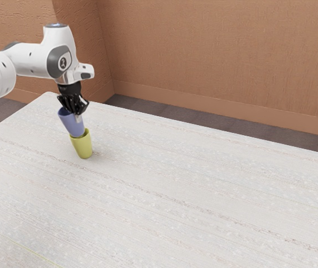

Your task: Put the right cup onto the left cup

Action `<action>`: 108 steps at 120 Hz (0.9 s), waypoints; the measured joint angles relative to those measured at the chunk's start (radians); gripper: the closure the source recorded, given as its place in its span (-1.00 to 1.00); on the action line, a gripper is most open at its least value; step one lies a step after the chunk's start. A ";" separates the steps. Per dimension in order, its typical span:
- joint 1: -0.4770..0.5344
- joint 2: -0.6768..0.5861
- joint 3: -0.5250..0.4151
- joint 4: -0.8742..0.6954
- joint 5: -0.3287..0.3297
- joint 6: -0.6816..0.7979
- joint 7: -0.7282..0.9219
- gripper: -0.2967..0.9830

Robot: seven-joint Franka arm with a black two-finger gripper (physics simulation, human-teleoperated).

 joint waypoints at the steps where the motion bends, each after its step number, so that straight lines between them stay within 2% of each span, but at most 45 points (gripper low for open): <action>1: 0.001 0.001 0.000 0.000 0.000 0.000 0.001 0.69; 31: 0.008 0.018 0.003 0.001 -0.020 0.004 0.036 0.65; 52: 0.008 0.018 -0.001 0.001 -0.046 -0.004 0.054 0.08; 65: 0.009 0.007 -0.002 0.001 -0.053 -0.019 0.061 -0.17; 94: -0.017 -0.105 -0.009 -0.015 -0.059 -0.074 0.067 -0.42; 108: -0.057 -0.218 -0.006 -0.106 -0.060 -0.091 0.060 -0.47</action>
